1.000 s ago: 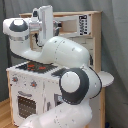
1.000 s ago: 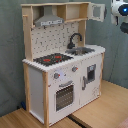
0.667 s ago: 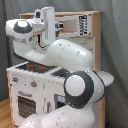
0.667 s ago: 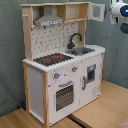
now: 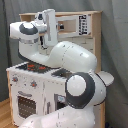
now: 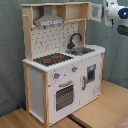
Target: Play with the kitchen
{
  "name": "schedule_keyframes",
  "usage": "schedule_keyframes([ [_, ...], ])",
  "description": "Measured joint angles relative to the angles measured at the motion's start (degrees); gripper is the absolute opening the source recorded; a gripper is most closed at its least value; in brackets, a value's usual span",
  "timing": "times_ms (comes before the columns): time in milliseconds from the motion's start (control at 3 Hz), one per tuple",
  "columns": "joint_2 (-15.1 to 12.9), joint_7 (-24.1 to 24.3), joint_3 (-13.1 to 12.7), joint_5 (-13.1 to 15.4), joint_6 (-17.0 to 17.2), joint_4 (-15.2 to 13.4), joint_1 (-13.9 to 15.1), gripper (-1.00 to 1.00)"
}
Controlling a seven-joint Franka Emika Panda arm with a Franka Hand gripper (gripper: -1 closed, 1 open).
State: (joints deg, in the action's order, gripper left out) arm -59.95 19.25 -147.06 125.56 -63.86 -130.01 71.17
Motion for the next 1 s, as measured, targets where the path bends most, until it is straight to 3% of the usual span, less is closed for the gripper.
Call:
schedule_keyframes([
  [1000, 0.56, 0.00, 5.74, 1.84, -17.23, 1.09, -0.42, -1.00],
])
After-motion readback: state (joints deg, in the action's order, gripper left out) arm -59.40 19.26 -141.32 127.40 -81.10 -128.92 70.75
